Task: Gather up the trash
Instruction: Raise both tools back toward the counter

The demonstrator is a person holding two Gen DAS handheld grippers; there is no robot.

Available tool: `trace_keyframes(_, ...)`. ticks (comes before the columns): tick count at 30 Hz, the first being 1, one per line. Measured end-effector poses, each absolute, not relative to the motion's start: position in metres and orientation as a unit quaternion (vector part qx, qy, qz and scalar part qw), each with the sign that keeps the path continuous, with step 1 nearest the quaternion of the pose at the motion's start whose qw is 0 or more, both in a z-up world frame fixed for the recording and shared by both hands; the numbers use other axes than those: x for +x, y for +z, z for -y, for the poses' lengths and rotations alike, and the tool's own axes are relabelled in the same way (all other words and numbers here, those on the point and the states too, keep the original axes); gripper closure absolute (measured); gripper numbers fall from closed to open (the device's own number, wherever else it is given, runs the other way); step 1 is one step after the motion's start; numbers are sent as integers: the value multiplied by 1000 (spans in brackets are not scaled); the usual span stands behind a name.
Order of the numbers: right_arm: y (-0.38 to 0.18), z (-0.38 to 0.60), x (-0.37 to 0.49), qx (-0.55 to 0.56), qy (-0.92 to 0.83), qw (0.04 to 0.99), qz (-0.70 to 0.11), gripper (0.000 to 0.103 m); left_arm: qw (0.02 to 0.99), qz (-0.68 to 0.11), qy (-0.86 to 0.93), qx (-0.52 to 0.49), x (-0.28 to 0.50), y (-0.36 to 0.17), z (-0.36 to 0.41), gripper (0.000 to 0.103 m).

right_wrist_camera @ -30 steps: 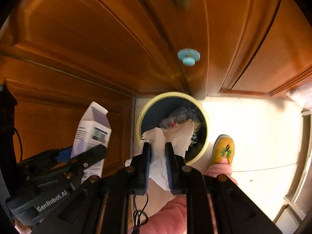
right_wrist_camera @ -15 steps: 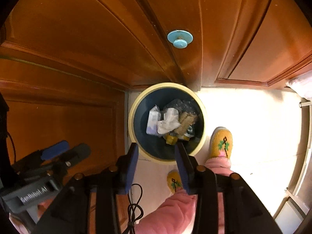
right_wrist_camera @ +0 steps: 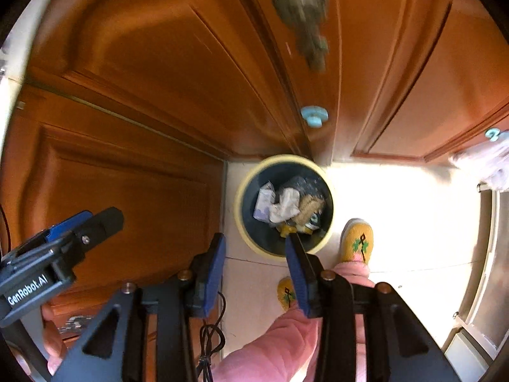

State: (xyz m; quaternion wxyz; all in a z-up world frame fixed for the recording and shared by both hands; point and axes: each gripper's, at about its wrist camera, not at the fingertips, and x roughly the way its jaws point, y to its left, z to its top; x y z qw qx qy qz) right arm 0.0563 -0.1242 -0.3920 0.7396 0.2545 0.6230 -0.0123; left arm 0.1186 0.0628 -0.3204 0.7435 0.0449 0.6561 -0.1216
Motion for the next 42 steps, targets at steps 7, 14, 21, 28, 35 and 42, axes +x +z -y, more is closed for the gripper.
trace_keyframes(7, -280, 129, 68, 238, 9, 790, -565, 64, 802, -581, -132, 41, 125, -196, -61, 32)
trace_keyframes(14, -162, 135, 81, 211, 16, 855, -473, 64, 869, -470, -148, 46, 136, -77, -49, 30)
trace_keyframes(21, -74, 144, 103, 204, 4, 892, -403, 64, 913, -377, -143, 55, 161, 6, -33, 30)
trace_keyframes(28, 7, 173, 146, 212, 9, 912, -351, 64, 940, -310, -125, 66, 194, 78, -27, 30)
trace_keyframes(35, 41, 206, 216, 230, 18, 918, -323, 64, 949, -289, -91, 90, 252, 111, -5, 29)
trace_keyframes(42, 9, 234, 314, 244, 47, 901, -357, 64, 945, -305, -36, 113, 327, 76, 36, 30)
